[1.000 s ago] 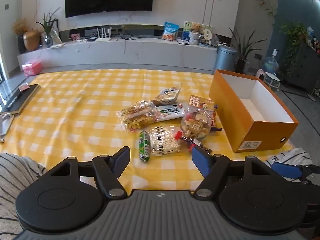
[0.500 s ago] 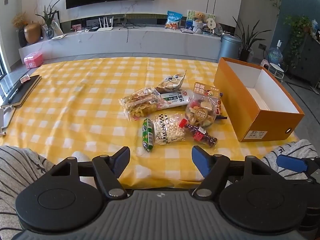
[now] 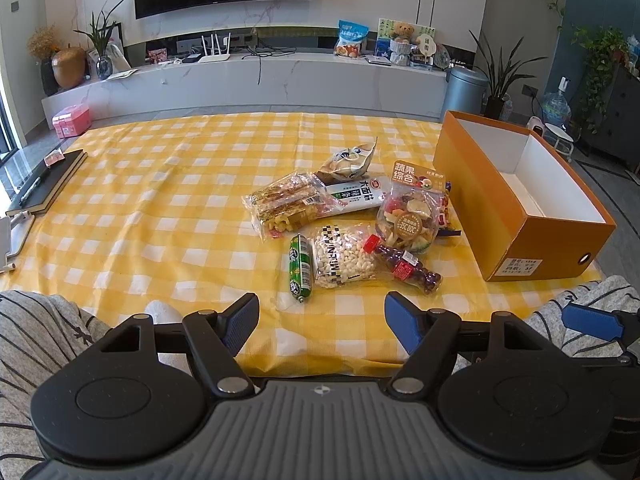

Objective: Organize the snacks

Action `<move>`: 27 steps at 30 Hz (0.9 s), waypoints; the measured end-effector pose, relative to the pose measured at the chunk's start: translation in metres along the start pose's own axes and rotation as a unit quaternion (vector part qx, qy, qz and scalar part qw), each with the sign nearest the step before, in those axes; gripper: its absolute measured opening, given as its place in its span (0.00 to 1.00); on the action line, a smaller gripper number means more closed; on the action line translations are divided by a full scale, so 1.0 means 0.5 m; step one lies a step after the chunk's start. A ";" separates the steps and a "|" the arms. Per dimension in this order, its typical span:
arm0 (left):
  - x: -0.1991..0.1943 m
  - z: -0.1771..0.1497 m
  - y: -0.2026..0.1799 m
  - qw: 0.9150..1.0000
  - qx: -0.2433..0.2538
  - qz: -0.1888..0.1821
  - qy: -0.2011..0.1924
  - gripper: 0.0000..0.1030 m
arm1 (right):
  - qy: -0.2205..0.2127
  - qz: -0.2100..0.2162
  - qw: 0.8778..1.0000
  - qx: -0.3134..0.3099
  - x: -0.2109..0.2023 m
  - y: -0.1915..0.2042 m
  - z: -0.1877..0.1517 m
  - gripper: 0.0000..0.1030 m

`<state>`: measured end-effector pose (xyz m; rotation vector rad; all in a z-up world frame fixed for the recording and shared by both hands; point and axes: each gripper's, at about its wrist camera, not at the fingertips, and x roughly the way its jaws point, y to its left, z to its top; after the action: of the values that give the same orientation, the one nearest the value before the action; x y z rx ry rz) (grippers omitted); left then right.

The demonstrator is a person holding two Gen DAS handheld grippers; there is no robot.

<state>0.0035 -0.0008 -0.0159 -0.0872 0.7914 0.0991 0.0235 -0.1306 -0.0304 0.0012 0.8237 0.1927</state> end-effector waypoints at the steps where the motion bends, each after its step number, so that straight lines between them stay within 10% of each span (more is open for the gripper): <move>1: 0.000 0.000 0.000 1.000 0.001 0.000 0.000 0.82 | -0.001 -0.003 1.000 -0.001 0.000 0.001 -0.001 0.94; 27: 0.001 -0.003 -0.004 1.000 0.000 0.003 0.003 0.82 | 0.000 -0.009 1.000 -0.003 0.002 -0.001 -0.001 0.94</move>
<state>0.0031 -0.0029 -0.0170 -0.0862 0.7973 0.1046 0.0240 -0.1311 -0.0315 -0.0120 0.8224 0.1790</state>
